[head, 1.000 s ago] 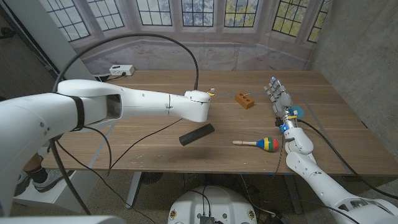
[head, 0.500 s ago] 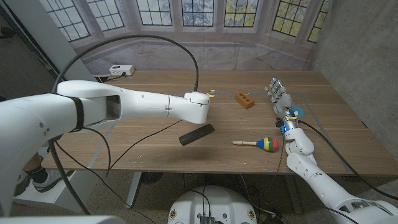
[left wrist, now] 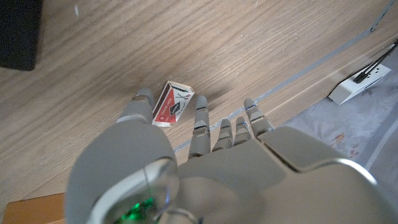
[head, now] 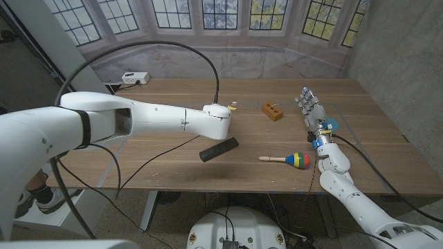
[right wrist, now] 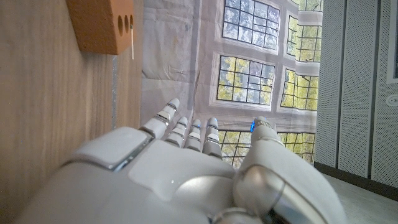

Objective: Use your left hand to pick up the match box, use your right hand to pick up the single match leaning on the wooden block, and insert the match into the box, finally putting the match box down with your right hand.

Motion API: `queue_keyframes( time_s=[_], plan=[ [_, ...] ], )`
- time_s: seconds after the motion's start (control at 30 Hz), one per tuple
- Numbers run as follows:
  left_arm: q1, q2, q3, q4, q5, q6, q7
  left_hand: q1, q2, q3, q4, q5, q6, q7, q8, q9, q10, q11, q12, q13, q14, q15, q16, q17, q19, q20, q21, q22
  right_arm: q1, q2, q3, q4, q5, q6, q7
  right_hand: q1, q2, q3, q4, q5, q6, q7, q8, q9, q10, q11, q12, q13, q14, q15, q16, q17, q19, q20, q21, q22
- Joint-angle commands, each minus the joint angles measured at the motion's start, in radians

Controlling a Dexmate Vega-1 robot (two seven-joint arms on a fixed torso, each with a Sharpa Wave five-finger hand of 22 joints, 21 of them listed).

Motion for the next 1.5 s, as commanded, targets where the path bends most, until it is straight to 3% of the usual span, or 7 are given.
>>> queue_keyframes(
  time_s=[0.03,0.67,1.5],
  plan=[
    [0.0,0.002,0.009,0.006,0.017,-0.011,0.004,0.019,0.003,-0.005,-0.001,0.003,0.01,-0.001,0.002,0.004,0.009,0.004,0.003,-0.001,0.007,0.003,0.002,0.002,0.006,0.002,0.006,0.003,0.003,0.003,-0.003,0.009,-0.002,-0.002,-0.001,0.01,0.001,0.004,-0.004,-0.001,0.007,0.0,-0.001,0.005,0.006,0.001,-0.001,0.005,0.003,-0.017,0.006,0.002,0.01,-0.034,0.001,0.005],
    [-0.001,-0.033,0.013,0.063,0.069,-0.056,-0.026,0.042,-0.003,-0.015,-0.001,0.007,0.033,-0.001,0.002,0.002,0.024,0.004,0.001,-0.003,0.026,0.002,0.002,0.001,0.023,0.002,0.005,0.003,0.032,0.015,0.002,0.062,0.013,-0.002,0.027,0.01,0.001,0.005,-0.005,-0.001,0.008,0.0,-0.001,0.005,0.006,0.001,-0.001,0.005,0.003,-0.019,0.006,0.003,0.011,-0.032,0.001,0.005],
    [0.04,-0.036,-0.006,0.096,0.146,-0.083,-0.045,0.093,-0.002,-0.019,-0.005,0.007,0.107,-0.003,0.015,0.016,0.074,0.003,0.004,-0.003,0.076,-0.001,0.004,-0.001,0.069,-0.004,0.012,0.003,0.063,0.033,0.005,0.12,0.024,-0.005,0.058,0.008,0.001,0.007,-0.005,-0.001,0.008,0.0,-0.002,0.005,0.006,0.001,-0.001,0.005,0.003,-0.018,0.006,0.003,0.014,-0.029,0.001,0.005]
  ],
)
